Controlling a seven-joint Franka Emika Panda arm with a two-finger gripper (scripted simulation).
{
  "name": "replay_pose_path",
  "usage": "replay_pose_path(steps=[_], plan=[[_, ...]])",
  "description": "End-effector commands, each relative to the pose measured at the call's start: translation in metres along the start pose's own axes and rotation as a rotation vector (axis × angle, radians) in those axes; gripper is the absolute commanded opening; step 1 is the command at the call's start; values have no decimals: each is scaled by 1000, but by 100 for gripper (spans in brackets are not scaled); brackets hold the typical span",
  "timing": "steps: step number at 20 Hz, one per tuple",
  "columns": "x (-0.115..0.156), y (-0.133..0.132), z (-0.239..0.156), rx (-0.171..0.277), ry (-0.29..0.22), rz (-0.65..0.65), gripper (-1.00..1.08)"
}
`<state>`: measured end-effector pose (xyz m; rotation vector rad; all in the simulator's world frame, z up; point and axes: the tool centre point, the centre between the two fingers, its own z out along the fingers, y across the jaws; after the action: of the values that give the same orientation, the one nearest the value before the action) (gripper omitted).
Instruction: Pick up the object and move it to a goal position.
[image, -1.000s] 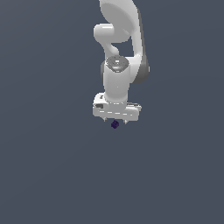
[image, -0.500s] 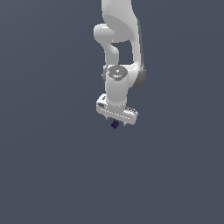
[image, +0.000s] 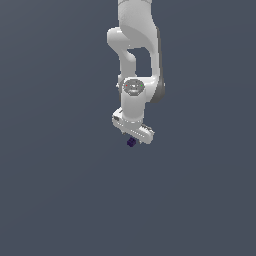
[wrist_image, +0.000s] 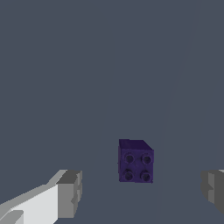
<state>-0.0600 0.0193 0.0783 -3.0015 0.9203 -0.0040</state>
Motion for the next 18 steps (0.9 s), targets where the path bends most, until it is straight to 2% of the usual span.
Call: replay_pose_path(steps=[1, 10, 18], plan=[[-3, 2, 4, -2, -1, 27, 100], [-5, 3, 9, -3, -2, 41, 100], [-6, 5, 42, -3, -2, 45, 100]])
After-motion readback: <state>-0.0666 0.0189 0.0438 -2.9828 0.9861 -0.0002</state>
